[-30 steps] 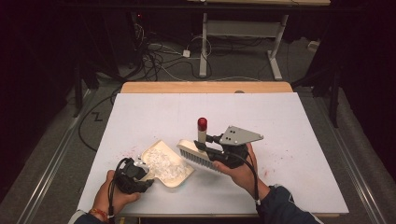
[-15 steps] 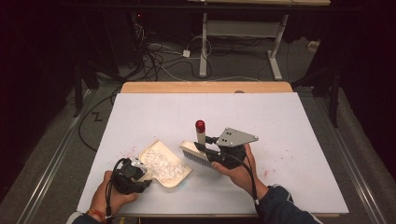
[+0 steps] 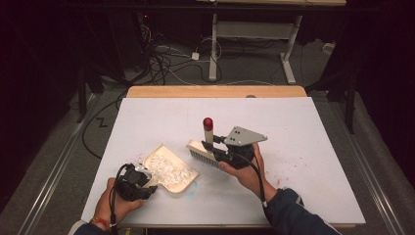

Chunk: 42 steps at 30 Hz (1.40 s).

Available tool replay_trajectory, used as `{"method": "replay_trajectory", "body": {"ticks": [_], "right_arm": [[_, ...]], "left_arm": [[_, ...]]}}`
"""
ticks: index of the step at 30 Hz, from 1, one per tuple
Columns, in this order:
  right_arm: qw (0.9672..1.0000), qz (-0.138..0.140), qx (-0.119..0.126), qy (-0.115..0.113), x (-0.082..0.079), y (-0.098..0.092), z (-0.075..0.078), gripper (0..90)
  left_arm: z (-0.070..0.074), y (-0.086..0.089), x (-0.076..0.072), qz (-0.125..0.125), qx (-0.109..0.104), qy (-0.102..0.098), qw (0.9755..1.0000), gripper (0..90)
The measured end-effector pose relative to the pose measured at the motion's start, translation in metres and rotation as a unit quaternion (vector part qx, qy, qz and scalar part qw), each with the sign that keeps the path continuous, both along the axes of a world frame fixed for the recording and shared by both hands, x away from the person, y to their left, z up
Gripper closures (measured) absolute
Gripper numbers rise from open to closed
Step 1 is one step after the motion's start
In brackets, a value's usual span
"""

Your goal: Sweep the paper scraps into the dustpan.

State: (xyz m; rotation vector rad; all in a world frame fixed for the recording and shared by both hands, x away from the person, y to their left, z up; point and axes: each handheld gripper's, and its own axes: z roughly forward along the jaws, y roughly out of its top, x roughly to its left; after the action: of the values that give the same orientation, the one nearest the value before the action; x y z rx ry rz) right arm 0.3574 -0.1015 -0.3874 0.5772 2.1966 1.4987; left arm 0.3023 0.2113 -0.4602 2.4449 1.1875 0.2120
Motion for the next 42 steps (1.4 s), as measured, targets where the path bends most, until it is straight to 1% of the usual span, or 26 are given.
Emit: {"method": "replay_trajectory", "body": {"ticks": [2,3,4,5,6,7,9,12,14,16,17,18,19,20,22,23,24,26,27,29,32,34,37,39,41,42], "right_arm": [[0.9997,-0.016,0.004,-0.02,0.009,0.005,0.003,71.0],[0.9992,-0.02,0.007,-0.033,0.014,0.008,0.004,71.0],[0.9989,-0.022,0.003,-0.041,0.02,0.012,0.005,71.0],[0.9987,-0.025,0.0,-0.045,0.026,0.017,0.006,71.0],[0.9984,-0.027,0.001,-0.049,0.032,0.022,0.006,71.0],[0.9984,-0.026,0.003,-0.051,0.038,0.026,0.005,71.0],[0.9982,-0.033,0.008,-0.049,0.05,0.034,0.003,71.0],[0.9983,-0.037,0.002,-0.046,0.064,0.047,-0.002,71.0],[0.9985,-0.037,0.001,-0.04,0.07,0.055,-0.005,71.0],[0.9989,-0.026,-0.015,-0.036,0.073,0.064,-0.01,71.0],[0.9989,-0.022,-0.025,-0.032,0.072,0.069,-0.013,71.1],[0.9991,-0.012,-0.027,-0.032,0.071,0.071,-0.016,71.0],[0.9994,-0.004,-0.024,-0.026,0.069,0.073,-0.016,71.0],[0.9993,0.006,-0.027,-0.024,0.066,0.074,-0.016,70.9],[0.9986,0.034,-0.033,-0.024,0.06,0.076,-0.016,70.9],[0.9981,0.05,-0.031,-0.019,0.056,0.076,-0.016,70.8],[0.9972,0.065,-0.033,-0.015,0.051,0.076,-0.016,70.8],[0.995,0.087,-0.044,-0.019,0.041,0.076,-0.016,70.5],[0.9939,0.098,-0.045,-0.02,0.036,0.074,-0.015,70.7],[0.9916,0.124,-0.036,-0.014,0.029,0.069,-0.012,71.0],[0.9909,0.131,-0.026,-0.014,0.021,0.062,-0.004,71.0],[0.9916,0.127,-0.017,-0.017,0.017,0.056,0.001,71.0],[0.9931,0.116,-0.005,-0.02,0.014,0.047,0.008,71.0],[0.9942,0.106,0.005,-0.017,0.013,0.041,0.011,71.0],[0.9955,0.093,0.01,-0.016,0.012,0.037,0.012,71.0],[0.9961,0.086,0.008,-0.017,0.012,0.035,0.012,70.9]], "left_arm": [[0.0,0.001,0.002,0.0,-0.004,0.004,1.0,62.8],[0.0,0.002,0.003,0.001,-0.006,0.004,1.0,62.8],[0.0,0.003,0.004,0.003,-0.007,0.005,1.0,62.8],[0.0,0.003,0.005,0.005,-0.01,0.007,0.9999,62.8],[0.0,0.003,0.006,0.003,-0.009,0.006,0.9999,62.8],[0.001,0.003,0.007,0.005,-0.008,0.005,0.9999,62.8],[0.0,0.003,0.009,0.003,-0.007,0.007,0.9999,62.8],[0.001,0.005,0.01,0.003,-0.011,0.008,0.9999,62.8],[0.001,0.005,0.011,0.002,-0.01,0.008,0.9999,62.8],[0.001,0.005,0.011,0.002,-0.01,0.008,0.9999,62.8],[0.001,0.005,0.011,0.002,-0.009,0.008,0.9999,62.8],[0.001,0.005,0.011,0.003,-0.009,0.007,0.9999,62.8],[0.001,0.005,0.011,0.003,-0.009,0.007,0.9999,62.8],[0.0,0.005,0.011,0.003,-0.009,0.007,0.9999,62.8],[0.0,0.005,0.011,0.004,-0.007,0.005,0.9999,62.8],[0.0,0.004,0.011,0.005,-0.007,0.005,1.0,62.7],[0.0,0.004,0.011,0.006,-0.007,0.005,1.0,62.7],[0.0,0.004,0.01,0.008,-0.006,0.004,0.9999,62.7],[0.0,0.003,0.01,0.008,-0.005,0.004,0.9999,62.7],[0.0,0.003,0.01,0.008,-0.003,0.004,1.0,62.7],[0.0,0.002,0.01,0.009,-0.002,0.004,0.9999,62.8],[0.0,0.002,0.01,0.009,-0.001,0.004,1.0,62.7],[0.0,0.002,0.01,0.011,-0.001,0.003,0.9999,62.7],[0.0,0.002,0.01,0.01,0.0,0.003,0.9999,62.7],[0.0,0.001,0.009,0.011,0.001,0.002,0.9999,62.7],[0.0,0.001,0.009,0.011,0.001,0.002,0.9999,62.7]]}}
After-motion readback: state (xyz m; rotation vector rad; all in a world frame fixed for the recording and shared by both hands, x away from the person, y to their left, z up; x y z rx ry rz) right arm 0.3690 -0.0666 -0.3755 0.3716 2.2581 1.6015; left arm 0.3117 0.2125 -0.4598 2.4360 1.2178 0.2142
